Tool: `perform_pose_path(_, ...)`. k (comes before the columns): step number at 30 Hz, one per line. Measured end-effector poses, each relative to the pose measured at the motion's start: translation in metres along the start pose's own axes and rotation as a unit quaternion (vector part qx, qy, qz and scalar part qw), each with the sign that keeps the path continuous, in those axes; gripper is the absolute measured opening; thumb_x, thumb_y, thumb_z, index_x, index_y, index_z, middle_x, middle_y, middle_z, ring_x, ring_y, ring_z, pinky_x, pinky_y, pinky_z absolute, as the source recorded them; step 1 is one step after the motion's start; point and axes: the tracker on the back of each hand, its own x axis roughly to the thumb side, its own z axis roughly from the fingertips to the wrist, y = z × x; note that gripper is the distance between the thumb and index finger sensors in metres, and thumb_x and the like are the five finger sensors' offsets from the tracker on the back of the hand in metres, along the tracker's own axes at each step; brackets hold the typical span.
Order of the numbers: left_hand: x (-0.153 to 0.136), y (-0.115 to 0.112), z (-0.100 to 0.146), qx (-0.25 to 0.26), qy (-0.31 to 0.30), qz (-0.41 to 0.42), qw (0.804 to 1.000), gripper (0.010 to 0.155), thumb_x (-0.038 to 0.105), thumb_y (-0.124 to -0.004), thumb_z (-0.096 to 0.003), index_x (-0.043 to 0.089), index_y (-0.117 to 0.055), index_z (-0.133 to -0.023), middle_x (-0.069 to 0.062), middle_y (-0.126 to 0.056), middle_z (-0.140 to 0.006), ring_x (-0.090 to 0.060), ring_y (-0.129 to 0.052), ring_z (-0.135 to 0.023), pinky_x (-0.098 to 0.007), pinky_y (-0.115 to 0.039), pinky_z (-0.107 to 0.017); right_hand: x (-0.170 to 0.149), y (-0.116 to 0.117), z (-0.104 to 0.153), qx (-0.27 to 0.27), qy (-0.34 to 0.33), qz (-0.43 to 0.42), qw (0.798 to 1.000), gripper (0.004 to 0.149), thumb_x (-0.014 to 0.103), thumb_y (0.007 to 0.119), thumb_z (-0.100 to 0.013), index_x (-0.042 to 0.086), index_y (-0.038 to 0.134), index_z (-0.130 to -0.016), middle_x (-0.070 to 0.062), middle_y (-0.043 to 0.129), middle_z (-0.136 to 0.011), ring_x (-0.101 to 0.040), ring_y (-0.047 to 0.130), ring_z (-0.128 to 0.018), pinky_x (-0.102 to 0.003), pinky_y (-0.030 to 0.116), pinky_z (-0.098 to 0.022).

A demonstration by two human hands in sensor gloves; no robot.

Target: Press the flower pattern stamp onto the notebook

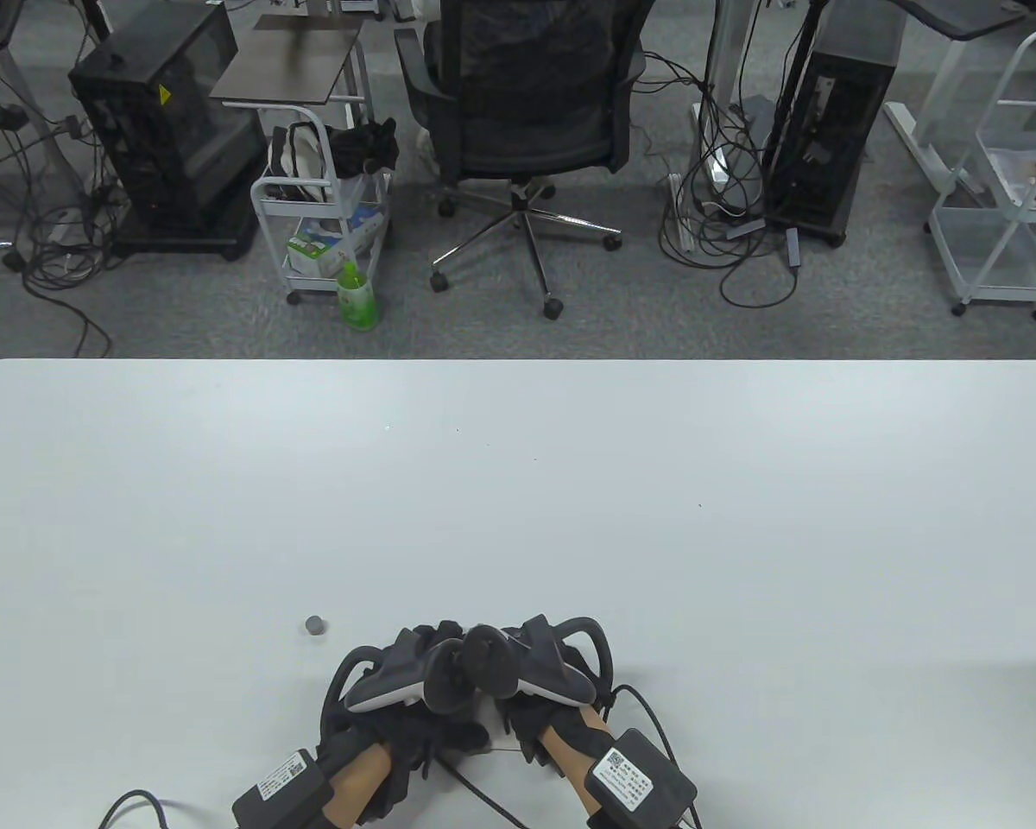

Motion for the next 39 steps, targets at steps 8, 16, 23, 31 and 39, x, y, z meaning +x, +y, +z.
perform_pose_path(8, 0.0, 0.0, 0.0, -0.001, -0.001, -0.002, 1.0, 0.102, 0.068, -0.064, -0.03, 0.016, -0.023, -0.107, -0.015, -0.015, -0.112, -0.044, -0.021, -0.101, -0.062, -0.032, -0.07, 0.0, -0.001, 0.0, 0.011, 0.008, -0.006, 1.0, 0.045, 0.026, 0.082, -0.042, 0.018, 0.082, -0.086, -0.019, 0.094, -0.064, -0.031, 0.107, -0.046, -0.053, 0.082, -0.05)
perform_pose_path(16, 0.0, 0.0, 0.0, -0.002, -0.003, -0.003, 1.0, 0.102, 0.068, -0.064, -0.0301, 0.016, -0.023, -0.107, -0.015, -0.015, -0.112, -0.043, -0.021, -0.101, -0.062, -0.032, -0.07, -0.001, -0.001, 0.001, 0.0, 0.004, -0.004, 1.0, 0.045, 0.028, 0.082, -0.042, 0.019, 0.082, -0.086, -0.018, 0.095, -0.064, -0.031, 0.107, -0.045, -0.053, 0.082, -0.049)
perform_pose_path(23, 0.0, 0.0, 0.0, -0.002, -0.003, -0.003, 1.0, 0.102, 0.068, -0.064, -0.03, 0.016, -0.023, -0.107, -0.015, -0.015, -0.112, -0.043, -0.021, -0.101, -0.062, -0.032, -0.07, -0.003, -0.004, 0.004, -0.009, -0.002, 0.001, 1.0, 0.046, 0.029, 0.082, -0.041, 0.019, 0.083, -0.086, -0.017, 0.096, -0.064, -0.03, 0.107, -0.045, -0.053, 0.082, -0.049)
perform_pose_path(31, 0.0, 0.0, 0.0, -0.002, -0.003, -0.003, 1.0, 0.101, 0.068, -0.064, -0.0301, 0.016, -0.023, -0.107, -0.015, -0.015, -0.112, -0.043, -0.021, -0.101, -0.062, -0.032, -0.07, -0.013, -0.016, 0.011, -0.041, 0.003, 0.0, 0.999, 0.046, 0.029, 0.082, -0.041, 0.019, 0.083, -0.085, -0.016, 0.096, -0.063, -0.03, 0.107, -0.044, -0.054, 0.082, -0.049)
perform_pose_path(39, 0.0, 0.0, 0.0, -0.002, -0.003, -0.003, 1.0, 0.101, 0.068, -0.064, -0.0301, 0.016, -0.023, -0.107, -0.015, -0.015, -0.112, -0.043, -0.021, -0.101, -0.062, -0.032, -0.07, -0.029, -0.015, 0.014, -0.032, 0.02, 0.003, 0.999, 0.045, 0.03, 0.083, -0.041, 0.019, 0.084, -0.085, -0.016, 0.097, -0.062, -0.03, 0.107, -0.043, -0.054, 0.082, -0.048)
